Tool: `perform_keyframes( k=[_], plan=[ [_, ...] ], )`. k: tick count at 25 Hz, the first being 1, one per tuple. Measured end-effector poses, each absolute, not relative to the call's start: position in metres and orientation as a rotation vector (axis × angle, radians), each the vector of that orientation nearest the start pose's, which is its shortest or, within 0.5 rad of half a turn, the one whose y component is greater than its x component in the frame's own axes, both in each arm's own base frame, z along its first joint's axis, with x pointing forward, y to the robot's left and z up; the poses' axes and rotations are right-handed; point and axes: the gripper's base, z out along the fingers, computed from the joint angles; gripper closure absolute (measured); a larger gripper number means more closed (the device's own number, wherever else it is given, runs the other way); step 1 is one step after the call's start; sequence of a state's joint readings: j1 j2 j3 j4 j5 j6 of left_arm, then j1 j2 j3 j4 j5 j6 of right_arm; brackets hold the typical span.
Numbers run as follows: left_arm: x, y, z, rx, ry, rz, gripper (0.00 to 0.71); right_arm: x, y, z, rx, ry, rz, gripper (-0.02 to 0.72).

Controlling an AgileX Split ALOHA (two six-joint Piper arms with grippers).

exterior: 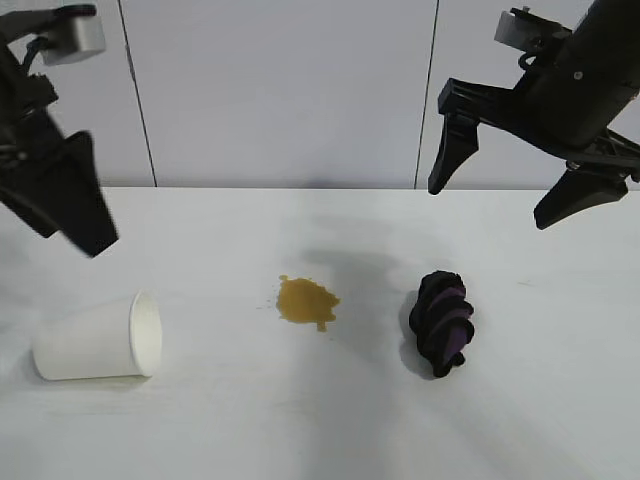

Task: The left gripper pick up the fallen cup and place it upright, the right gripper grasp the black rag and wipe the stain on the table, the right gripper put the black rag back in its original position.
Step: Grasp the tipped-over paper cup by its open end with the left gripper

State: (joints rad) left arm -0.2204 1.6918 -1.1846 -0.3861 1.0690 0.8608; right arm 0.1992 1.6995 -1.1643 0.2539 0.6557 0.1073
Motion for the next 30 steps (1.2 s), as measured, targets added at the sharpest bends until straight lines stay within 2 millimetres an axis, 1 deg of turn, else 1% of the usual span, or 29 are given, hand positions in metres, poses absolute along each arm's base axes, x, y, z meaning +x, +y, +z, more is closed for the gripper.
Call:
perform_keyframes(
  k=[4,8,11,15,18,26,30],
  plan=[
    [0.301,-0.110,0.228,1.443,2.549,-0.298,0.017,0.342,0.083,0.230,0.098,2.690,0.367,0.010],
    [0.294,-0.124,0.211,1.594,2.428,-0.151,0.017,0.342,0.083,0.230,0.098,2.690,0.367,0.010],
    [0.290,-0.128,0.198,1.678,2.317,-0.081,0.017,0.342,0.083,0.230,0.098,2.691,0.367,0.010],
    [0.291,-0.127,0.186,1.681,2.219,-0.009,0.017,0.342,0.083,0.230,0.098,2.691,0.367,0.010],
    [0.296,-0.128,0.179,1.670,2.191,0.018,0.017,0.342,0.083,0.230,0.098,2.691,0.367,0.010],
    [0.303,-0.132,0.140,1.679,2.278,-0.039,0.017,0.342,0.083,0.230,0.099,2.691,0.368,0.010],
    [0.305,-0.133,0.130,1.704,2.269,-0.038,0.017,0.342,0.084,0.230,0.103,2.691,0.373,0.010]
  ],
)
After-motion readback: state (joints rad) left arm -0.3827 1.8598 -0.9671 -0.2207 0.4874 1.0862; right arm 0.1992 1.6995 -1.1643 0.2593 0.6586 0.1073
